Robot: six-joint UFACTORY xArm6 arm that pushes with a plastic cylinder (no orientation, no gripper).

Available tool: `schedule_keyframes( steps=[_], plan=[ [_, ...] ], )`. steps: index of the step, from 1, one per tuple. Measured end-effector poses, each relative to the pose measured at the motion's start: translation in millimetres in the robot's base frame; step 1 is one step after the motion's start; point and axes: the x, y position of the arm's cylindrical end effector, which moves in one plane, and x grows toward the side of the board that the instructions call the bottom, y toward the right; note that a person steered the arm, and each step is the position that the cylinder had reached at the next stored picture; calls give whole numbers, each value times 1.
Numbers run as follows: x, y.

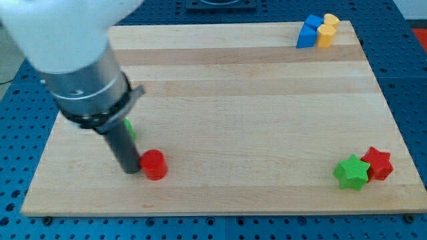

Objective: Place the red circle on the left side of green star

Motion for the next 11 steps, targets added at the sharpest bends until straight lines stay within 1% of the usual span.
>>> schedule_keyframes(
  steps=[1,3,4,5,6,7,8,11],
  plan=[
    [0,48],
    [3,126],
    [5,95],
    [19,78],
    [20,103],
    [22,141],
    [22,162],
    [11,253]
  ],
)
